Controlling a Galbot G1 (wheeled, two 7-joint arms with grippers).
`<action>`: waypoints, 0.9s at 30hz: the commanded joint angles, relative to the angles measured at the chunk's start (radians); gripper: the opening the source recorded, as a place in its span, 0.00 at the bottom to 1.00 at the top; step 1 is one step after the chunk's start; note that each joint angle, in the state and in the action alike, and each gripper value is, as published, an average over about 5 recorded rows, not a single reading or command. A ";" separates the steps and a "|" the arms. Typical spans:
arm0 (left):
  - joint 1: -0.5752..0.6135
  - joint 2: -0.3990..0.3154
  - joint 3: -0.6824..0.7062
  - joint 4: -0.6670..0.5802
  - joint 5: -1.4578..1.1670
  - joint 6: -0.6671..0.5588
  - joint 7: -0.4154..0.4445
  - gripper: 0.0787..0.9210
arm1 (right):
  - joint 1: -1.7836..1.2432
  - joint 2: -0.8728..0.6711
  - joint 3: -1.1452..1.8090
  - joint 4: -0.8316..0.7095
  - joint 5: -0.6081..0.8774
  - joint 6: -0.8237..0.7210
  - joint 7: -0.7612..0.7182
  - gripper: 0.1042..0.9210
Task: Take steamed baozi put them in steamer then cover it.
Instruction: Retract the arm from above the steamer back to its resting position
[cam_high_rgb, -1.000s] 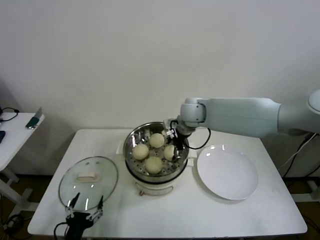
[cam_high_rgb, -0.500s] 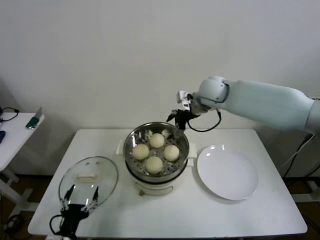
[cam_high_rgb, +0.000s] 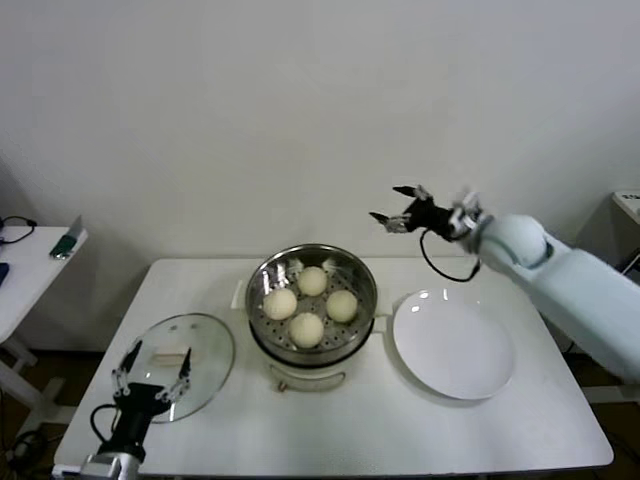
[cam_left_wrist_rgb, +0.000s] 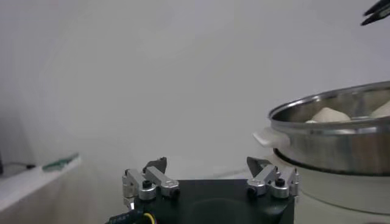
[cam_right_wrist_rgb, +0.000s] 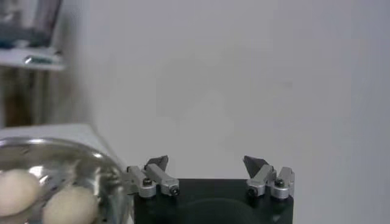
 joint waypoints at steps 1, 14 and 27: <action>-0.083 0.015 0.002 0.058 0.049 -0.084 -0.008 0.88 | -1.224 0.118 1.067 0.138 -0.161 0.349 0.052 0.88; -0.027 0.112 -0.037 0.061 0.905 -0.056 -0.404 0.88 | -1.431 0.326 0.994 0.141 -0.209 0.609 0.016 0.88; -0.050 0.120 -0.020 0.318 1.514 0.110 -0.512 0.88 | -1.424 0.384 0.947 0.153 -0.223 0.629 0.033 0.88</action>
